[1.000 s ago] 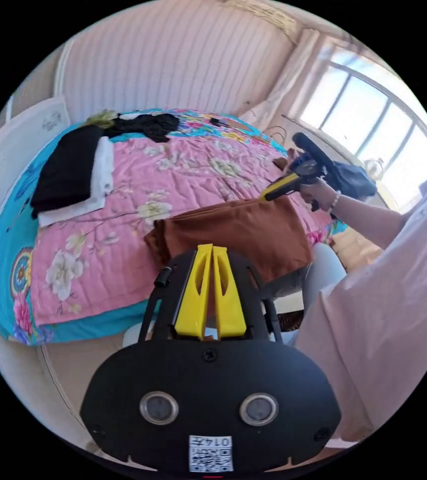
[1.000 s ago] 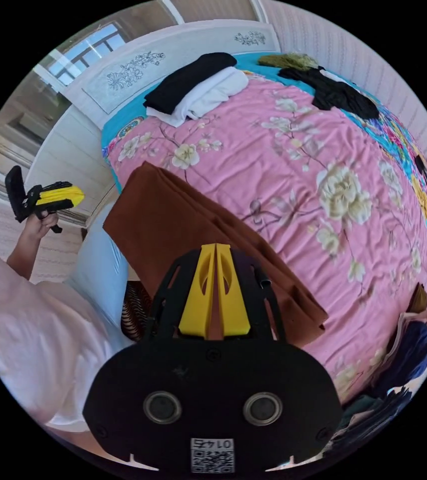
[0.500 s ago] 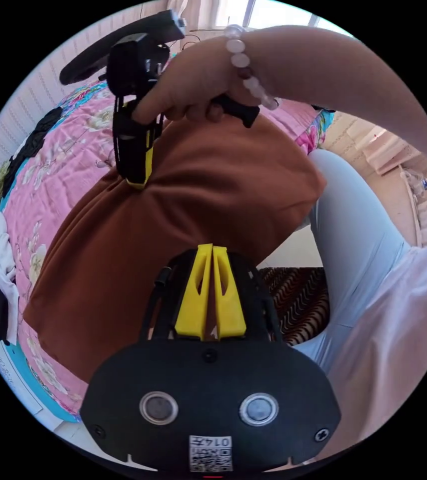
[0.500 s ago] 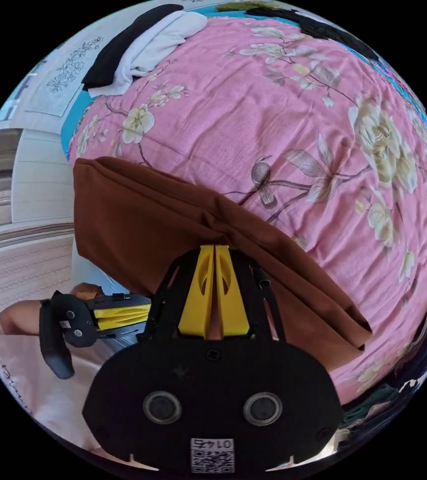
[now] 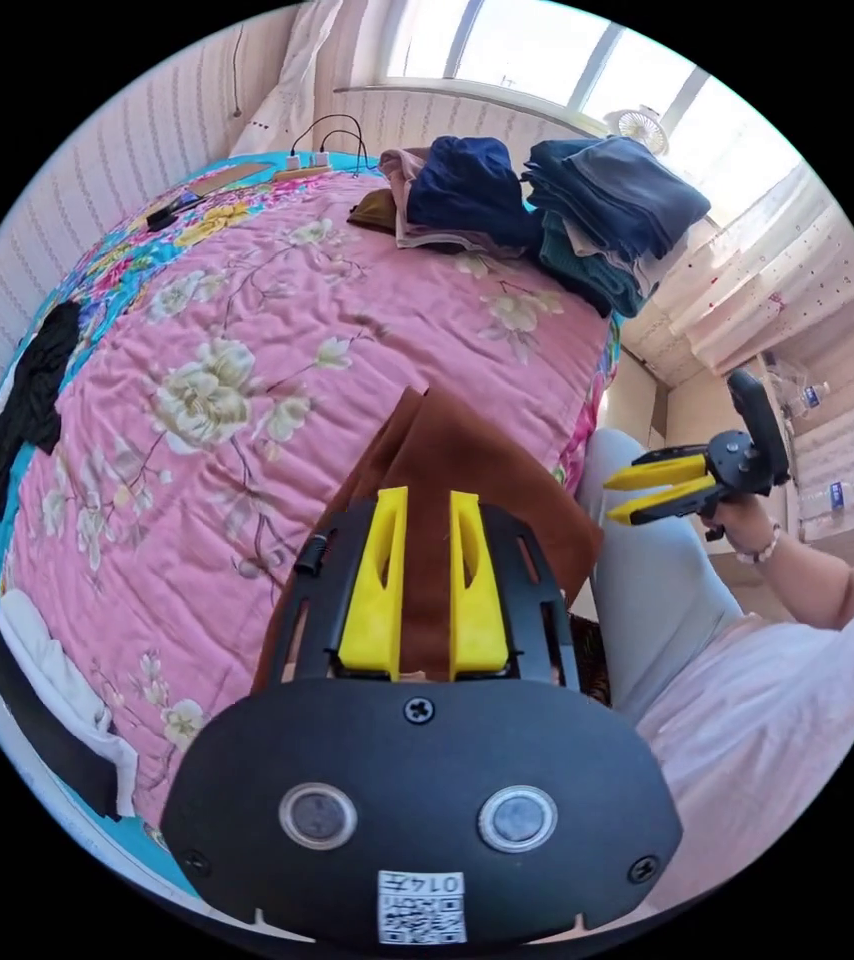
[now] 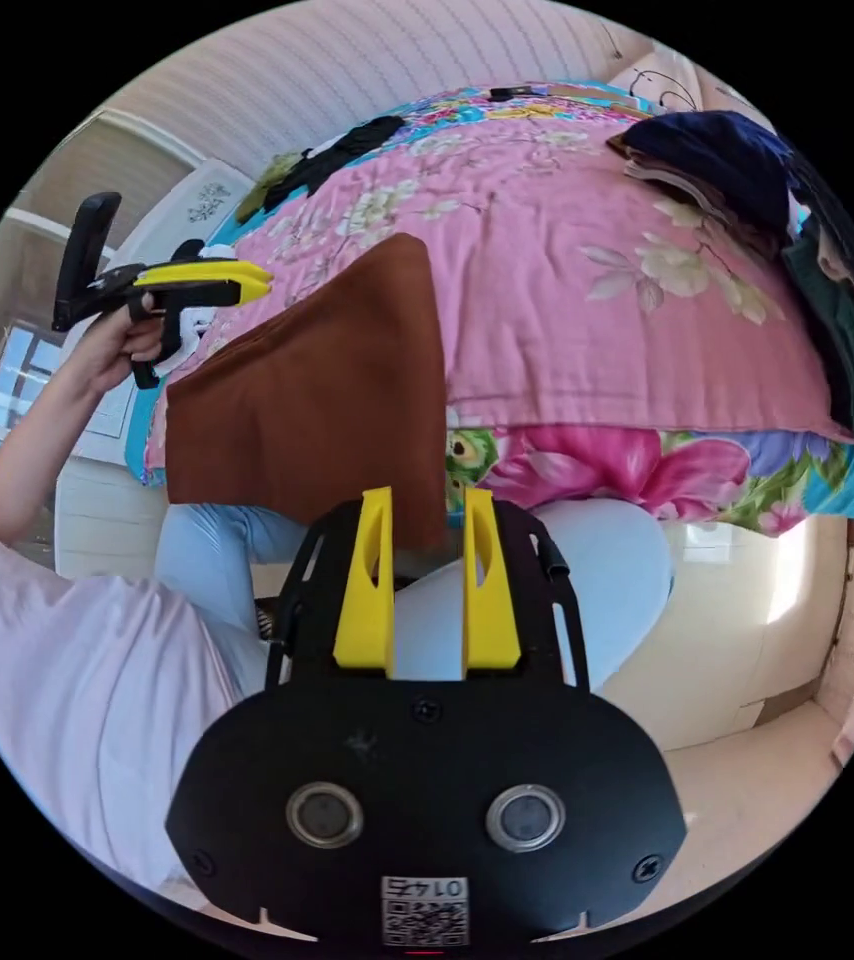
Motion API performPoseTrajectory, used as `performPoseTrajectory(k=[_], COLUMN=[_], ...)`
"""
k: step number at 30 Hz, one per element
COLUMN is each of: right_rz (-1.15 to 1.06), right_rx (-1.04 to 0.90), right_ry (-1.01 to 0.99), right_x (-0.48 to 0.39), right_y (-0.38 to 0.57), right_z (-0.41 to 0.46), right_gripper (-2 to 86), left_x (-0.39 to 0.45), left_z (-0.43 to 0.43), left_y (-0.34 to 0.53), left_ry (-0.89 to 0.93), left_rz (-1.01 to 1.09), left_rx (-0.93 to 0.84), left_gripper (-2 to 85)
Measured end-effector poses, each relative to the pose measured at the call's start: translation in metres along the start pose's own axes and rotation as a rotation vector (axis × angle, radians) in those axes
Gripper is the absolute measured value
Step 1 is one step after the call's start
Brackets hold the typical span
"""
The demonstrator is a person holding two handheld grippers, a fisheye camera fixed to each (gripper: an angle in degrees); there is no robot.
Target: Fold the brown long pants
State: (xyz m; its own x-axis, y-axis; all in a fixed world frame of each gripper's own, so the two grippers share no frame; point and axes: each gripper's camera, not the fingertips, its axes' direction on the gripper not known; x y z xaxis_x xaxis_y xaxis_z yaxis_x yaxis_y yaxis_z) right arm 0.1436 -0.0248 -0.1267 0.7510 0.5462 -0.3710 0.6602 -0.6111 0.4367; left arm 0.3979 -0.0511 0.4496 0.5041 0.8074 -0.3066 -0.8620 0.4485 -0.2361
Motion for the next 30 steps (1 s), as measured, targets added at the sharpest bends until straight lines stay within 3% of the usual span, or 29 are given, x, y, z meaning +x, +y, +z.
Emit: performPoseTrajectory(k=[4,8,15,25,30], right_rz=[0.005,0.016,0.028,-0.309,-0.573], right_rx=[-0.067,-0.208,-0.211,-0.019,0.008], right_ry=[-0.123,-0.103,-0.257,-0.524,-0.682], right_x=[0.031,0.047,0.083,0.063,0.004], right_y=[0.005,-0.003,0.006,0.024,0.003], right_z=[0.018,0.045,0.05,0.003,-0.011], right_gripper=[12.4,12.4,8.4,4.5,4.2], left_x=[0.011,0.002,-0.018,-0.066,-0.114], left_z=[0.029,0.063,0.093,0.002,-0.083], left_y=[-0.063,-0.097,-0.105,-0.03,0.079], left_ry=[-0.004,0.004,0.017,0.158,0.102], left_rz=[0.014,-0.07,-0.114,-0.183,-0.277], left_rx=[-0.021,-0.1,-0.223,-0.009,0.127], left_gripper=[9.6,9.5,2.5,-1.0,-1.0])
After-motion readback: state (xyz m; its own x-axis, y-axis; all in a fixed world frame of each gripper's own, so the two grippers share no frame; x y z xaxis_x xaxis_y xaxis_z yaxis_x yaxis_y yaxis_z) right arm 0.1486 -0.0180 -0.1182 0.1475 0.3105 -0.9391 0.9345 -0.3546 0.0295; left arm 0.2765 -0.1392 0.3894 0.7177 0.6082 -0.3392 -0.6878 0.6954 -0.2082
